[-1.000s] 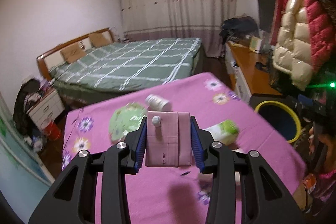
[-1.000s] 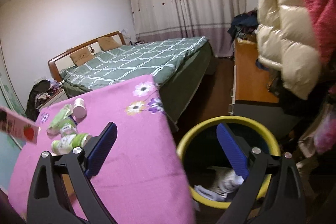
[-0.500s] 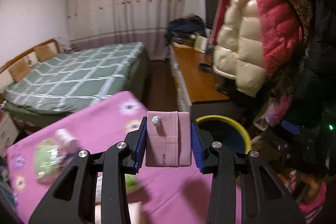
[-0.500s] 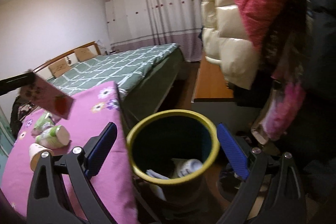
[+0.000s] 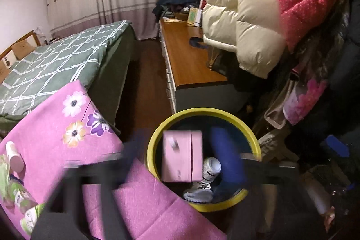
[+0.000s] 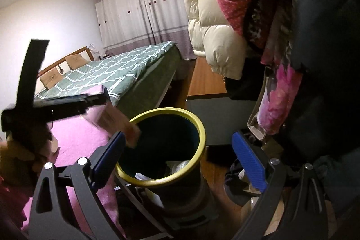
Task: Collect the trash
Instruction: 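Carry the pink carton with the left tool over the bin and release, then reach the right tool to the green plastic bag and grasp it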
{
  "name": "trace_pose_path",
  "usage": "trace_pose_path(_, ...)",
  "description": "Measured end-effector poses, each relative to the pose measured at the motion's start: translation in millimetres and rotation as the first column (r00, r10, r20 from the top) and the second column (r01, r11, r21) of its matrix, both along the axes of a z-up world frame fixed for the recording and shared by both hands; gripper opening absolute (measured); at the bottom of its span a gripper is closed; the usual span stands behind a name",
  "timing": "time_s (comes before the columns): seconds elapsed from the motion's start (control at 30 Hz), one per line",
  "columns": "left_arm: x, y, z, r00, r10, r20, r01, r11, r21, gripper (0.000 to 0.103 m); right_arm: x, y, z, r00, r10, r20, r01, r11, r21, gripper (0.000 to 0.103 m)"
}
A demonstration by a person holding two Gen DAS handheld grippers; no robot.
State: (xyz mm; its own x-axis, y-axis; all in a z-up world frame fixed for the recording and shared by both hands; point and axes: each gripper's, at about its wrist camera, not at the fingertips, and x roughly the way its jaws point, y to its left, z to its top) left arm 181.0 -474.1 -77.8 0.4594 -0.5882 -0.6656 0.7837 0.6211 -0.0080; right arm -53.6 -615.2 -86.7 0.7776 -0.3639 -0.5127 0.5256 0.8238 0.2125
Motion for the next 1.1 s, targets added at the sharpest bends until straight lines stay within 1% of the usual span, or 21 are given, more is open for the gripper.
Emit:
trace_pose_path(0.1,-5,22,14,1.0,0.013,0.023,-0.013,0.999,-0.033,0.088,4,3,-3,1.0,0.008,-0.008,-0.008,1.0,0.004,0.092)
trace_pose_path(0.23,-6,77,46,0.995,0.079,0.053,-0.073,0.992,-0.103,0.091,17,12,-4,0.999,0.044,-0.019,-0.044,0.999,0.009,0.092)
trace_pose_path(0.27,-6,95,54,0.991,0.112,0.067,-0.103,0.987,-0.12,0.092,20,15,-5,0.998,0.055,-0.022,-0.054,0.998,0.01,0.092)
trace_pose_path(0.33,-6,134,66,0.979,0.182,0.093,-0.166,0.974,-0.157,0.093,31,22,-6,0.996,0.081,-0.032,-0.081,0.997,0.011,0.092)
trace_pose_path(0.4,-4,175,75,0.958,0.26,0.118,-0.237,0.955,-0.178,0.094,44,32,-6,0.993,0.113,-0.045,-0.113,0.994,0.002,0.092)
trace_pose_path(0.5,2,247,80,0.906,0.402,0.132,-0.373,0.906,-0.199,0.094,59,46,-6,0.987,0.149,-0.058,-0.15,0.989,-0.002,0.092)
trace_pose_path(0.53,5,280,78,0.873,0.469,0.132,-0.439,0.875,-0.204,0.095,67,54,-5,0.984,0.168,-0.063,-0.169,0.986,-0.006,0.092)
trace_pose_path(0.57,7,302,76,0.848,0.513,0.134,-0.481,0.851,-0.209,0.095,75,62,-4,0.98,0.189,-0.069,-0.19,0.982,-0.012,0.092)
trace_pose_path(0.6,10,329,72,0.813,0.566,0.137,-0.533,0.818,-0.216,0.096,80,67,-3,0.977,0.2,-0.072,-0.202,0.979,-0.016,0.092)
trace_pose_path(0.63,13,347,68,0.789,0.6,0.135,-0.567,0.794,-0.217,0.096,92,78,0,0.97,0.229,-0.076,-0.231,0.973,-0.024,0.092)
trace_pose_path(0.67,19,372,61,0.754,0.644,0.126,-0.614,0.76,-0.212,0.096,99,85,2,0.966,0.247,-0.077,-0.25,0.968,-0.026,0.092)
trace_pose_path(0.73,32,422,45,0.67,0.734,0.106,-0.705,0.675,-0.217,0.096,116,101,6,0.953,0.291,-0.079,-0.294,0.955,-0.033,0.092)
trace_pose_path(0.8,42,456,31,0.595,0.796,0.112,-0.769,0.604,-0.21,0.096,137,119,12,0.938,0.336,-0.084,-0.34,0.939,-0.045,0.092)
trace_pose_path(0.83,50,476,22,0.541,0.833,0.115,-0.81,0.553,-0.194,0.096,151,131,16,0.926,0.369,-0.082,-0.373,0.927,-0.042,0.092)
trace_pose_path(0.9,64,516,5,0.454,0.885,0.1,-0.865,0.465,-0.188,0.096,179,157,25,0.898,0.432,-0.08,-0.437,0.899,-0.043,0.092)
trace_pose_path(0.93,70,531,-1,0.421,0.902,0.093,-0.885,0.431,-0.179,0.096,187,166,28,0.891,0.446,-0.083,-0.451,0.891,-0.048,0.092)
trace_pose_path(0.97,74,541,-6,0.398,0.913,0.089,-0.898,0.408,-0.166,0.096,200,179,31,0.88,0.467,-0.089,-0.472,0.88,-0.057,0.092)
trace_pose_path(1.0,79,553,-11,0.368,0.926,0.088,-0.913,0.378,-0.155,0.096,210,190,34,0.87,0.485,-0.093,-0.491,0.869,-0.061,0.092)
trace_pose_path(1.03,81,560,-13,0.349,0.933,0.091,-0.92,0.359,-0.156,0.096,230,210,39,0.846,0.525,-0.096,-0.531,0.845,-0.058,0.092)
trace_pose_path(1.07,82,564,-15,0.334,0.938,0.098,-0.926,0.346,-0.152,0.096,239,220,41,0.835,0.541,-0.101,-0.548,0.835,-0.055,0.092)
trace_pose_path(1.1,83,569,-18,0.316,0.943,0.106,-0.933,0.329,-0.145,0.096,256,238,44,0.81,0.577,-0.109,-0.584,0.81,-0.05,0.092)
